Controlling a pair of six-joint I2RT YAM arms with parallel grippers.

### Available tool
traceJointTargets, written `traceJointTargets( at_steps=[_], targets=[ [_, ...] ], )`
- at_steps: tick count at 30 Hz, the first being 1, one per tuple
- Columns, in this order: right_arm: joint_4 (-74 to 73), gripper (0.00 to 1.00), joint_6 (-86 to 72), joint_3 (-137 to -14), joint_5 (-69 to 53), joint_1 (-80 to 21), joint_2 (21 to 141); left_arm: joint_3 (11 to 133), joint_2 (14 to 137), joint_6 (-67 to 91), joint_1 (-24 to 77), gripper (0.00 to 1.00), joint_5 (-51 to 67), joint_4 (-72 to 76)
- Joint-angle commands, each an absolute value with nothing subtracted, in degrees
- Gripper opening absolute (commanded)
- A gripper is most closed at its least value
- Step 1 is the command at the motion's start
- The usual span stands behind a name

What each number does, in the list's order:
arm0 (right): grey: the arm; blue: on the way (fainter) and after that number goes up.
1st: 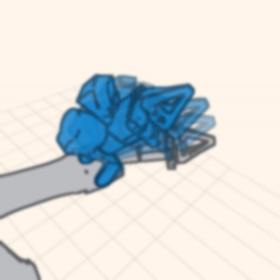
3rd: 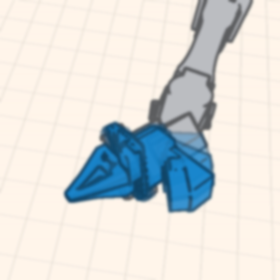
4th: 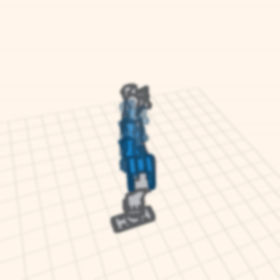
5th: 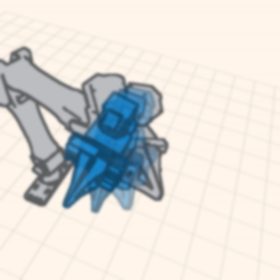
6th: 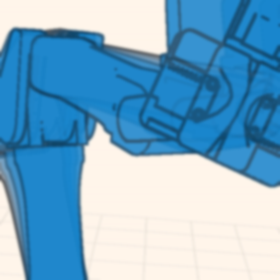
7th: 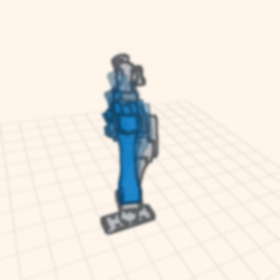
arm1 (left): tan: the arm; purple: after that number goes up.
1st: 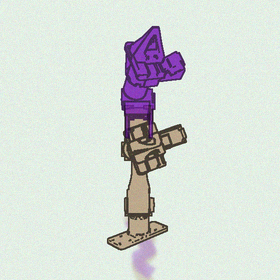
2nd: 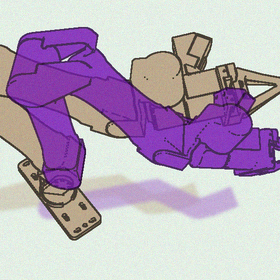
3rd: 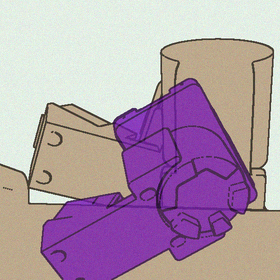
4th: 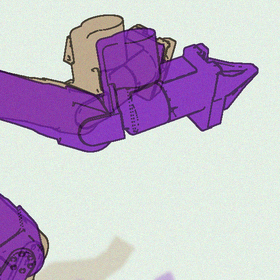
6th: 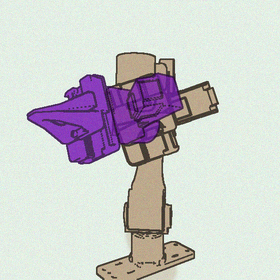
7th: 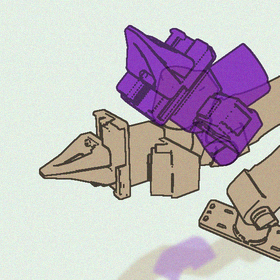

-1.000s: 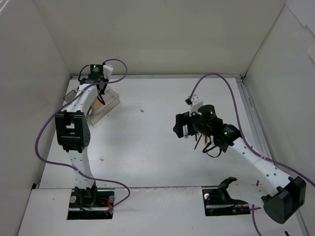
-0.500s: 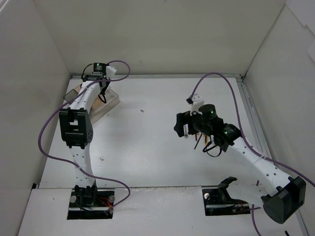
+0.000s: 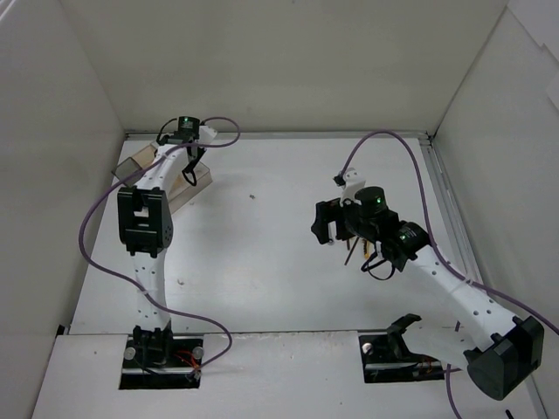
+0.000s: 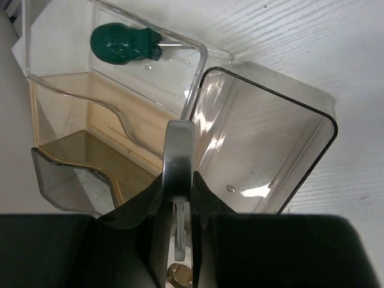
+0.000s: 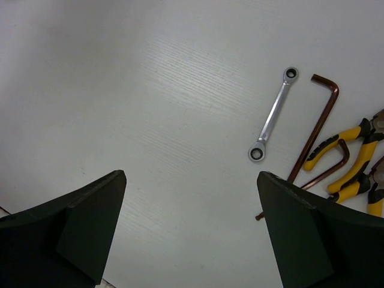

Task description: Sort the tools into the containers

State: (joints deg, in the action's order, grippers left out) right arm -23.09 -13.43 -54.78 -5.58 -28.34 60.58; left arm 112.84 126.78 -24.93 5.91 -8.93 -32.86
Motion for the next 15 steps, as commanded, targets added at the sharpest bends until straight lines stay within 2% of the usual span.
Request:
traceJointTargets(
  at_steps=[1, 7, 10, 15],
  targets=[
    [-20.57, 0.90, -13.27, -54.58, -4.48, -27.51, 58.89, 117.24, 124.89, -26.19, 6.06, 0.00, -10.11, -33.31],
    [-20.92, 0.90, -13.45, -54.32, -3.78, -27.07, 58.45, 118.83, 127.35, -24.70, 7.11, 0.00, -9.93, -34.19],
    [-21.27, 0.90, -13.36, -54.23, -3.34, -26.81, 58.10, 118.91, 127.70, -23.73, 7.12, 0.06, -8.79, -34.19],
    [-21.71, 0.90, -13.53, -53.97, -3.08, -26.72, 57.57, 118.92, 128.06, -21.80, 7.12, 0.10, -5.89, -34.89]
  ],
)
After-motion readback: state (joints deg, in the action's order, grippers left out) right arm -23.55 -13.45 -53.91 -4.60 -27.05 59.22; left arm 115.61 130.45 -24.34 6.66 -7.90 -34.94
